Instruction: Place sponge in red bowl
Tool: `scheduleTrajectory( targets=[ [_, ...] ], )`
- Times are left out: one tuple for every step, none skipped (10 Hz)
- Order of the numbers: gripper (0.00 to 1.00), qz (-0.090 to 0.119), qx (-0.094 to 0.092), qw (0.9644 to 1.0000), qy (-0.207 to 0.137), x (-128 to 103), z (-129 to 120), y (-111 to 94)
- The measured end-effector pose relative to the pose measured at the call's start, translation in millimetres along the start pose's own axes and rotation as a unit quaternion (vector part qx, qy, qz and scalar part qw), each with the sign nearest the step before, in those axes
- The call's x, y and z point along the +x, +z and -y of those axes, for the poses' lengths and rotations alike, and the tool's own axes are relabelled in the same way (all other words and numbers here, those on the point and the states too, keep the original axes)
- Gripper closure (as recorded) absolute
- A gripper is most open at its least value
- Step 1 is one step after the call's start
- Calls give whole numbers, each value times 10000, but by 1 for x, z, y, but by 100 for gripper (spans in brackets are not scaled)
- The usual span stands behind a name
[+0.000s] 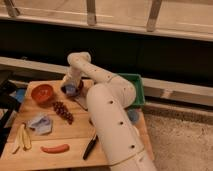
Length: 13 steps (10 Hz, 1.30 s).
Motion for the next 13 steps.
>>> scheduleTrajectory(
  targets=[
    [91,15,-22,10000,-6,0,-1,-4],
    [98,74,-39,10000,-20,-1,-2,-9],
    [100,164,-48,9998,-38,-5,-2,-16],
    [100,237,-82,9997,-53,-8,-4,-24],
    [100,335,-120,9993,-93,-11,-10,-36],
    [100,396,-149,9990,-133,-14,-15,-44],
    [100,457,-182,9986,-207,-15,-22,-50],
    [100,509,-220,9980,-292,-15,-28,-56],
    [100,535,-254,9976,-363,-15,-34,-60],
    [100,534,-279,9973,-413,-14,-36,-61],
    [100,513,-312,9971,-459,-12,-40,-60],
    [100,488,-348,9969,-513,-10,-46,-58],
    [100,485,-388,9964,-577,-9,-52,-57]
  ],
)
